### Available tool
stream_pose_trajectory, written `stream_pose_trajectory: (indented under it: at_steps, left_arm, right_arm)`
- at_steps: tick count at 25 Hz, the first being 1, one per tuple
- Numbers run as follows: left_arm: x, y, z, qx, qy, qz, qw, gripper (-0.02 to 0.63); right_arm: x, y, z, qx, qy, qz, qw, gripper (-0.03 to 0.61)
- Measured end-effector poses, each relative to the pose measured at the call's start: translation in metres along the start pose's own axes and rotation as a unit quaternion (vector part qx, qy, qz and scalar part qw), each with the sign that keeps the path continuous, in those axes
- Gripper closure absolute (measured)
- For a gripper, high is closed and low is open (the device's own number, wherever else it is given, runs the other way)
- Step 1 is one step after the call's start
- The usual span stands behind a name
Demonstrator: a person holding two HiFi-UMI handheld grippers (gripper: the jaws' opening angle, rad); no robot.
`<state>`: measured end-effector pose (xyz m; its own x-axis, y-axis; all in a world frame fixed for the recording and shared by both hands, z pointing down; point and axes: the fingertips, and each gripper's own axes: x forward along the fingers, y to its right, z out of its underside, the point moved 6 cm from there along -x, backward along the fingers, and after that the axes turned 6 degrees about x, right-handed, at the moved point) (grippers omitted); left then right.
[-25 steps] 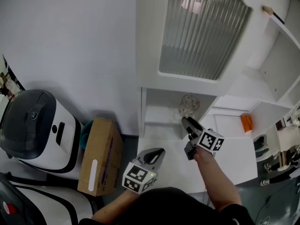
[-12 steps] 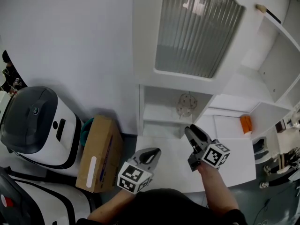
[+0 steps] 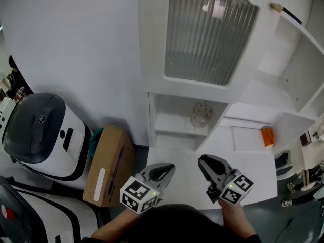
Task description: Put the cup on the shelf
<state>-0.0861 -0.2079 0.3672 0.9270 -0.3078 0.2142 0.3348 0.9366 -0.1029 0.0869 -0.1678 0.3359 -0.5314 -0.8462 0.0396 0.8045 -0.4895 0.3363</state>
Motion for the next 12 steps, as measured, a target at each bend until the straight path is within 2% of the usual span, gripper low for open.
stream_pose_trajectory:
  at_steps: [4,7,12]
  left_arm:
    - [-0.005,0.013,-0.01,0.007,0.008,0.01,0.9999,0.597]
    - [-0.011,0.017,-0.015,0.021,0.013,0.008,0.9997,0.597]
    - [-0.016,0.015,-0.015,0.034,0.012,-0.008,0.9993,0.597]
  right_arm:
    - [-0.01,-0.02,-0.002,-0.025,0.007,-0.04,0.999,0.549]
    - [-0.013,-0.03,-0.002,-0.021,0.011,-0.065,0.998,0.559]
    - [-0.017,-0.035,-0.006,-0.028,0.019,-0.078,0.996,0.561]
